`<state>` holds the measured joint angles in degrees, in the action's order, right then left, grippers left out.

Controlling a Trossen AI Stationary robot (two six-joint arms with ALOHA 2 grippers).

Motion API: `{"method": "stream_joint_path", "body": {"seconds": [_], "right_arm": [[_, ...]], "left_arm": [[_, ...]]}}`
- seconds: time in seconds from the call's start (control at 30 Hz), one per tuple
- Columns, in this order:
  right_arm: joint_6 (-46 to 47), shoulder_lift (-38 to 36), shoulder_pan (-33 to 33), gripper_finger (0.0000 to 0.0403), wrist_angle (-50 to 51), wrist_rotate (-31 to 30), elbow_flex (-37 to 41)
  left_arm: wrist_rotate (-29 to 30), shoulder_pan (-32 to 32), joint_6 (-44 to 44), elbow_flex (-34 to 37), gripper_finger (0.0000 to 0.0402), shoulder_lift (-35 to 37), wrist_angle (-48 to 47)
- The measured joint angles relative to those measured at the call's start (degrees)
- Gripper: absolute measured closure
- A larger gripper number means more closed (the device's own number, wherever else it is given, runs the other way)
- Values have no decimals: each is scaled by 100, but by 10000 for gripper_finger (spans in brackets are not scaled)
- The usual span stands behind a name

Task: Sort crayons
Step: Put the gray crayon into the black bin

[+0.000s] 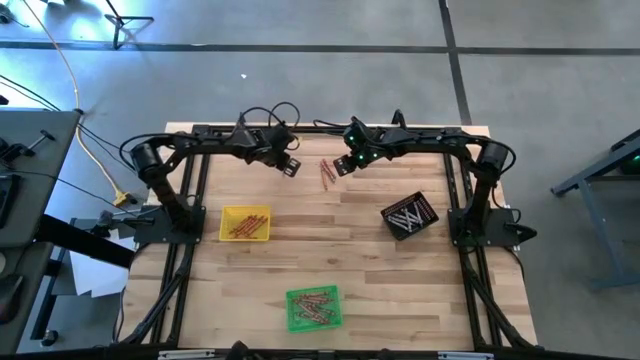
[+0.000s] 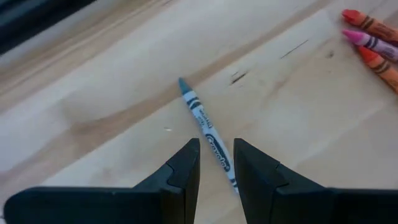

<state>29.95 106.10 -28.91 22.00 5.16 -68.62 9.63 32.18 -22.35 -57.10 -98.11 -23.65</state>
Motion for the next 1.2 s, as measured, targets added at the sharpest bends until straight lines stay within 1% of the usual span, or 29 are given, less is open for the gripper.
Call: {"method": "stream_joint_path", "body": {"seconds": [0.23,0.4,0.63,0.73,0.87,0.93,1.0,1.07,1.17,1.2], "right_arm": [[2,0,0,261,0,-1,0],[103,-2,0,261,-2,1,0],[99,-2,0,261,0,7,0],[84,-2,0,261,-2,140,0],[-34,-10,-39,261,-1,483,0],[-45,-61,-75,261,0,669,2],[-130,-170,-154,261,12,801,2],[-207,-358,-259,261,2,844,2],[-321,-722,-445,261,-49,851,2],[-334,-841,-506,261,-107,859,2]], "left_arm": [[-360,174,78,-6,316,-342,395],[-367,204,215,0,316,-631,391],[-357,208,210,-20,318,-710,395],[-365,208,209,-21,335,-714,356],[-434,210,199,-24,389,-719,164],[-484,213,222,-25,393,-728,87],[-719,255,295,-22,397,-716,74],[-1098,314,273,-13,399,-642,101],[-1694,311,238,37,400,-404,110],[-1828,300,231,37,400,-272,239]]}}
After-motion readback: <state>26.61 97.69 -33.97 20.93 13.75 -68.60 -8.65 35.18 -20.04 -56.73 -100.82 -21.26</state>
